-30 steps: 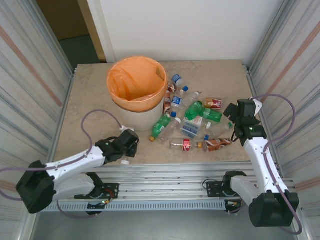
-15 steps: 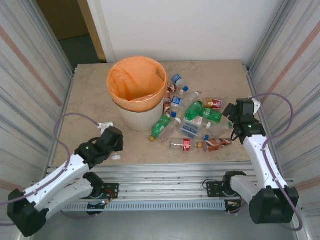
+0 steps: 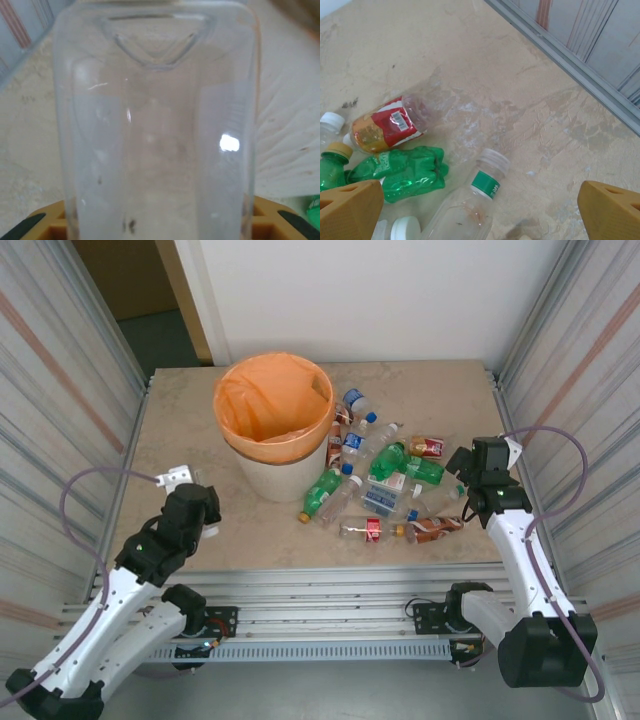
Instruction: Put the plastic bottles in the bin
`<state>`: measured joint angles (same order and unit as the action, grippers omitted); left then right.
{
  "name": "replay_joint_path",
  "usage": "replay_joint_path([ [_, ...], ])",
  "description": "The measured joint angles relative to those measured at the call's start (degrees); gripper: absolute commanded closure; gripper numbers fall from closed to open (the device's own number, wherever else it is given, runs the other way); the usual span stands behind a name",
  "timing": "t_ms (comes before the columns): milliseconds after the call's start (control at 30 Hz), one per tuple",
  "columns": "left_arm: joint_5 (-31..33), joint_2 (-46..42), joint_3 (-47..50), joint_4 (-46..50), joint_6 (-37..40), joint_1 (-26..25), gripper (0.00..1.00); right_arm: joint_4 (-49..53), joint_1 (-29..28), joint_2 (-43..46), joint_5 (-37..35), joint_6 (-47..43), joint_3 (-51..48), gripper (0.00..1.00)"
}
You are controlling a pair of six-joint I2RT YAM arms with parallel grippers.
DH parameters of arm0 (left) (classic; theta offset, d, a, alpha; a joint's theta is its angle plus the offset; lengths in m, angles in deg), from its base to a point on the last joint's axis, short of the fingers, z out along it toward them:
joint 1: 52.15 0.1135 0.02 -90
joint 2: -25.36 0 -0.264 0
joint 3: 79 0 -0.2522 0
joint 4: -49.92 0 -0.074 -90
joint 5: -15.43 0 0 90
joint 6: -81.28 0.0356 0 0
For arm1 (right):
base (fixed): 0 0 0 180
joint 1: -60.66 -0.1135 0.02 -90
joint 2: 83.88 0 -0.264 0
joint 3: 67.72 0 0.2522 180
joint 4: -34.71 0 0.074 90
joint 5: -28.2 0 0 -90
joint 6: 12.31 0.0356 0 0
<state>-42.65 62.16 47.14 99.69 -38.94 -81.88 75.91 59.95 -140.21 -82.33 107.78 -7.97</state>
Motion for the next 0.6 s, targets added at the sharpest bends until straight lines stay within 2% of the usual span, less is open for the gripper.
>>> replay_joint_path([
  [200,2.27,2.32,-3.91,-6.12,6.71,0.11,0.75,0.02,0.0,0.0,0.28,0.66,0.0,0.02],
  [600,0.22,12.52,-15.23,-19.71,21.18,0.46,0.74,0.17,0.0,0.0,2.4,1.01,1.27,0.02],
])
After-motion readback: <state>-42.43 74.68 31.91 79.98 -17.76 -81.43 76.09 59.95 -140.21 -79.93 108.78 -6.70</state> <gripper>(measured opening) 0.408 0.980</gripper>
